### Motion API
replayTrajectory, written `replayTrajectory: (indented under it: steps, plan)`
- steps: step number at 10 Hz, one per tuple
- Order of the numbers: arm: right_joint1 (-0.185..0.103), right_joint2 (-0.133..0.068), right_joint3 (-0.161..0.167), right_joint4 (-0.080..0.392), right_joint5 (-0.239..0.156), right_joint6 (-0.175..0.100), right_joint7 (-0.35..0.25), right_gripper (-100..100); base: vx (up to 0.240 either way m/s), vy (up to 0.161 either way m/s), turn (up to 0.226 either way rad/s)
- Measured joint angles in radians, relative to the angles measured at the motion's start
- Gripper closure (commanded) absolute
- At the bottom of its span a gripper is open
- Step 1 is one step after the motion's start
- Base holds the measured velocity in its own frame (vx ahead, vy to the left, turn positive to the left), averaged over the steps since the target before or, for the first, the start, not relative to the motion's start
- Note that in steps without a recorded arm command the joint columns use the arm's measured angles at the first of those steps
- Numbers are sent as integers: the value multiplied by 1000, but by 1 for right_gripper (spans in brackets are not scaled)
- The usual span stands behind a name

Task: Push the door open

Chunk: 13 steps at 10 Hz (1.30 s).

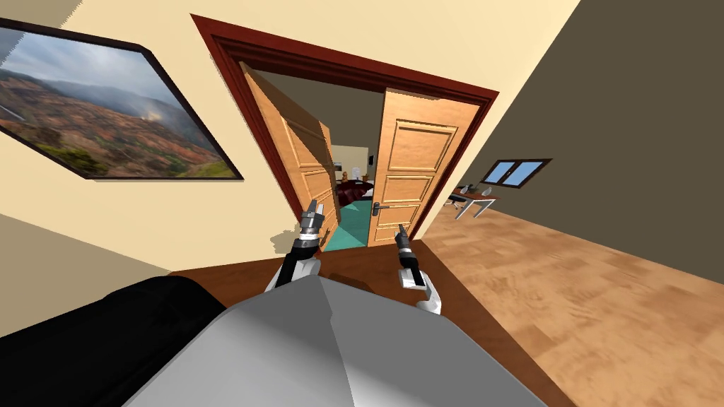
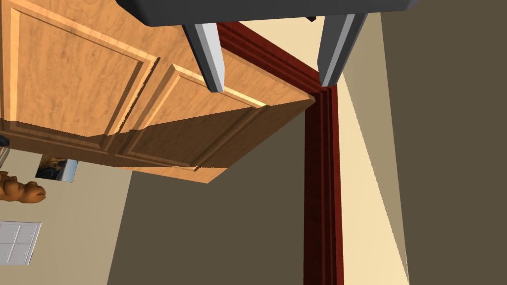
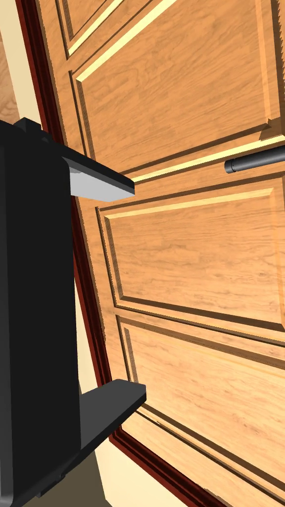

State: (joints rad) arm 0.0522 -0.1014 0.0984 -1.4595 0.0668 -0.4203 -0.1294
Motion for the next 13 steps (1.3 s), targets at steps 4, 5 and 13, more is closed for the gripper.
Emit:
replayTrajectory:
  steps: [4, 5, 13]
  plan:
    - [-69, -7, 17, 100, -2, 35, -21, -100, 140, -47, 92]
    - [-85, -3, 19, 122, -2, 42, -23, -100, 113, -48, 111]
    - [-192, -2, 46, 288, -3, 90, -50, -100, 134, -65, 76]
